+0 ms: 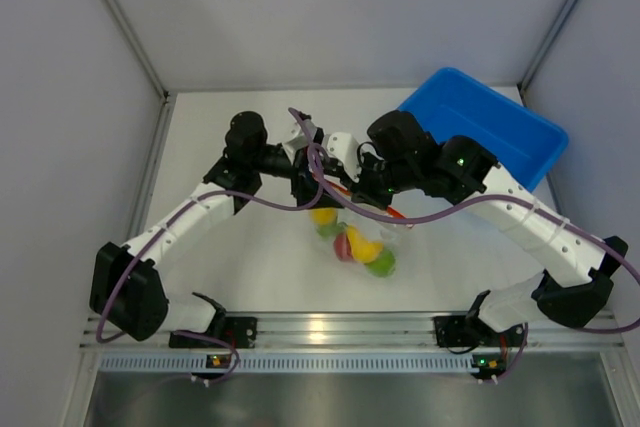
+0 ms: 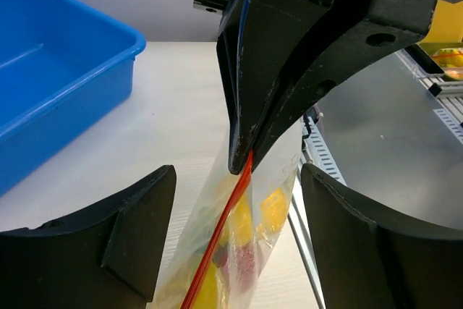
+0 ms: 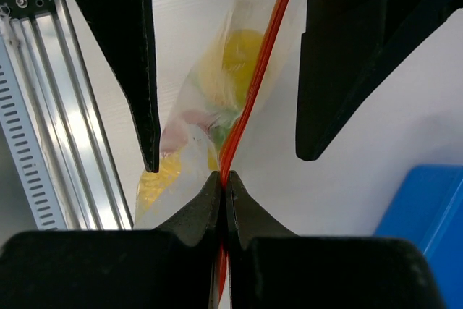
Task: Open the zip-top bag and remove the fake food
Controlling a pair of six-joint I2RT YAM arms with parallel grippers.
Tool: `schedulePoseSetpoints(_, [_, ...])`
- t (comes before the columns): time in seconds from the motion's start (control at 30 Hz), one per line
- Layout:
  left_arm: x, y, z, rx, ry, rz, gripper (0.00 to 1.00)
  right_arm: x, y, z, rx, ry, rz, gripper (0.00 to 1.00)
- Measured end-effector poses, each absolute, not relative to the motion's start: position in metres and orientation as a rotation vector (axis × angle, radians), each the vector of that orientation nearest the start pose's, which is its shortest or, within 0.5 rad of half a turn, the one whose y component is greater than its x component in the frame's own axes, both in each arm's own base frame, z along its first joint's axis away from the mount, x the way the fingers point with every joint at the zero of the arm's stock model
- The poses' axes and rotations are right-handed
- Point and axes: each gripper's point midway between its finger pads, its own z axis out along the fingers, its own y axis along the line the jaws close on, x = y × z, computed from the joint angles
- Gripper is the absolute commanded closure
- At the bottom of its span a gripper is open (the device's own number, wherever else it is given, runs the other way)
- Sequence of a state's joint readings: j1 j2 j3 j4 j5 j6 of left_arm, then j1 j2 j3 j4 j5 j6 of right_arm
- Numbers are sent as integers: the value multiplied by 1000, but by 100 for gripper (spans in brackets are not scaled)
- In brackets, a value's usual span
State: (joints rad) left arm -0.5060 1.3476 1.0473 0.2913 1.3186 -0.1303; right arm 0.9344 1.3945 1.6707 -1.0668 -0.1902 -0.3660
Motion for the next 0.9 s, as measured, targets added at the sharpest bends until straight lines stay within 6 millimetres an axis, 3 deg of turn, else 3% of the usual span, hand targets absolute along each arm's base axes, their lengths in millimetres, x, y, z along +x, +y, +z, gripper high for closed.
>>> schedulePoseSetpoints(0.07, [202,-308,312,1338,1205,-1498,28,189,284,293,-1522,1854,484,100])
schedulePoseSetpoints(0.33, [213,-312,305,1305,1250,-1483,66,192,282,294,-1513,1857,463,100])
schedulePoseSetpoints(0.43, [215,-314,302,1305,1264,-1493,67,194,280,296,-1496,1849,444,100])
schedulePoseSetpoints(0.5, [213,-315,301,1307,1270,-1502,79,193,279,298,-1487,1835,447,100])
schedulePoseSetpoints(0.53, [213,-315,301,1309,1269,-1501,100,193,278,299,-1482,1828,448,100])
schedulePoseSetpoints(0.73, [208,-313,309,1308,1241,-1462,100,193,278,306,-1437,1765,463,100])
schedulePoseSetpoints(0.83, [207,-312,313,1299,1231,-1439,100,193,278,310,-1403,1722,473,95])
schedulePoseSetpoints(0.9, [206,-311,314,1291,1231,-1423,100,192,276,313,-1370,1699,484,82])
